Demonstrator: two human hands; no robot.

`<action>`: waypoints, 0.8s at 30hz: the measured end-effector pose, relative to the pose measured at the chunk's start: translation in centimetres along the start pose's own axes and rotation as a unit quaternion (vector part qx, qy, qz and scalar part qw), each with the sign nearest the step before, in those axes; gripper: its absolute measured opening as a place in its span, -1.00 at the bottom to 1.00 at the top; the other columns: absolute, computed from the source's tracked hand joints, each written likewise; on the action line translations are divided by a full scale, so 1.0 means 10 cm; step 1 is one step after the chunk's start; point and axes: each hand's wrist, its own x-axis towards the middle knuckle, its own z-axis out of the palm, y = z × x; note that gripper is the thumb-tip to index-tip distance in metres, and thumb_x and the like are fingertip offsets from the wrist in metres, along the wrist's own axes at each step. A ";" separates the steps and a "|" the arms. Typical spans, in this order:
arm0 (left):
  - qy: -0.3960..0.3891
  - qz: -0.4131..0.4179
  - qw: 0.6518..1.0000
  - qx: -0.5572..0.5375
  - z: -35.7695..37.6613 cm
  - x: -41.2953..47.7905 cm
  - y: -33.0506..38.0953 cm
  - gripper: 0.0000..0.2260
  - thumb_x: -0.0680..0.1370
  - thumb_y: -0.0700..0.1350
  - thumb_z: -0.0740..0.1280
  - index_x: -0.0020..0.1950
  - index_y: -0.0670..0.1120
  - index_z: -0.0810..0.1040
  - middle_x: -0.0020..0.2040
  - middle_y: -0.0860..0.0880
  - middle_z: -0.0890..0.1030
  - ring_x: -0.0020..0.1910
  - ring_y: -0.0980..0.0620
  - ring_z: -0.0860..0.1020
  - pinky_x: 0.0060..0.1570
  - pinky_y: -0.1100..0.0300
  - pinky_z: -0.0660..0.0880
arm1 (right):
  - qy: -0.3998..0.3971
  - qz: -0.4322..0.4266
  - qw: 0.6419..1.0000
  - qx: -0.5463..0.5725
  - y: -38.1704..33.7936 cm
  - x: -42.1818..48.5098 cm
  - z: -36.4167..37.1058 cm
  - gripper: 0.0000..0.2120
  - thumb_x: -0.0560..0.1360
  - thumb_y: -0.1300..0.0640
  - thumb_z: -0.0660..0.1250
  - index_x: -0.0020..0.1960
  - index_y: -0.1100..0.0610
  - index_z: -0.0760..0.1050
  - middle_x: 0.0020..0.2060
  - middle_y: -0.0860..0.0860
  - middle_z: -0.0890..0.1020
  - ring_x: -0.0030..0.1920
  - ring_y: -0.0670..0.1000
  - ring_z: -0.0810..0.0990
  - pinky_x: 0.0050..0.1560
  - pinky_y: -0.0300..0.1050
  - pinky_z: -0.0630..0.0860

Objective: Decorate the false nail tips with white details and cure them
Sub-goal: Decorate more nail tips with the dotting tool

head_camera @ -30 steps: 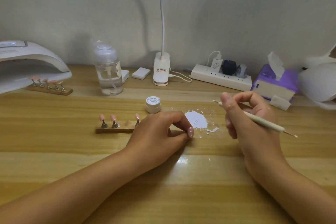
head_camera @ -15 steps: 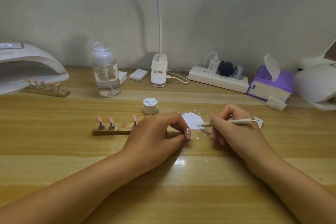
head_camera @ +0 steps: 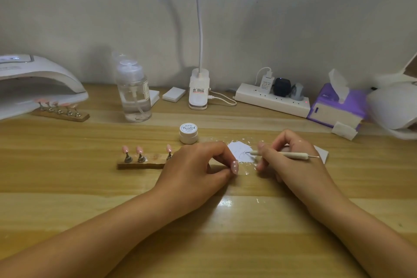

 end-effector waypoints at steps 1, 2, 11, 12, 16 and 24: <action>0.001 0.000 1.000 -0.001 0.00 0.00 0.00 -0.88 0.48 -0.07 0.40 -0.17 0.18 0.59 -0.10 0.31 0.63 -0.44 0.24 0.47 -0.32 0.28 0.27 | -0.001 0.001 1.000 0.002 0.00 0.00 0.00 -0.77 0.53 0.06 0.37 -0.23 0.12 0.42 -0.41 0.01 0.69 -0.53 -0.21 0.48 -0.33 -0.17 0.33; 0.001 0.000 1.000 -0.001 0.00 0.00 0.00 -0.87 0.48 -0.07 0.40 -0.18 0.18 0.59 -0.10 0.30 0.63 -0.44 0.25 0.47 -0.33 0.31 0.26 | 0.005 0.002 1.000 0.013 0.00 0.00 0.00 -0.77 0.53 0.07 0.37 -0.23 0.12 0.41 -0.41 0.02 0.69 -0.54 -0.19 0.47 -0.36 -0.17 0.35; 0.008 0.007 1.000 -0.005 0.00 0.01 -0.01 -0.86 0.48 -0.10 0.41 -0.19 0.17 0.60 -0.12 0.28 0.64 -0.42 0.31 0.48 -0.35 0.40 0.26 | 0.041 0.005 0.964 0.261 -0.17 -0.14 0.05 -0.79 0.45 -0.01 0.43 -0.06 0.10 0.51 -0.29 0.02 0.71 -0.45 -0.10 0.56 -0.54 -0.32 0.40; 0.010 0.011 1.000 -0.006 0.00 0.01 -0.01 -0.85 0.48 -0.11 0.42 -0.19 0.16 0.60 -0.14 0.28 0.64 -0.42 0.33 0.48 -0.35 0.42 0.28 | 0.027 0.017 0.961 0.273 -0.18 -0.17 0.08 -0.78 0.43 -0.03 0.44 -0.11 0.11 0.51 -0.36 0.03 0.67 -0.50 -0.10 0.50 -0.56 -0.33 0.36; 0.008 0.016 1.000 0.000 -0.01 0.01 -0.01 -0.83 0.48 -0.14 0.42 -0.19 0.16 0.60 -0.15 0.29 0.64 -0.42 0.32 0.48 -0.34 0.42 0.29 | 0.001 0.031 0.965 0.259 -0.17 -0.20 0.13 -0.78 0.50 0.12 0.42 -0.19 0.13 0.39 -0.47 0.08 0.61 -0.56 -0.06 0.43 -0.56 -0.27 0.34; 0.007 0.019 1.000 0.015 0.00 0.02 -0.02 -0.83 0.48 -0.12 0.43 -0.19 0.17 0.58 -0.15 0.31 0.63 -0.41 0.30 0.49 -0.36 0.40 0.23 | -0.025 0.017 0.980 0.199 -0.15 -0.22 0.17 -0.73 0.40 0.32 0.31 -0.40 0.12 0.32 -0.56 0.16 0.56 -0.59 -0.05 0.42 -0.56 -0.30 0.37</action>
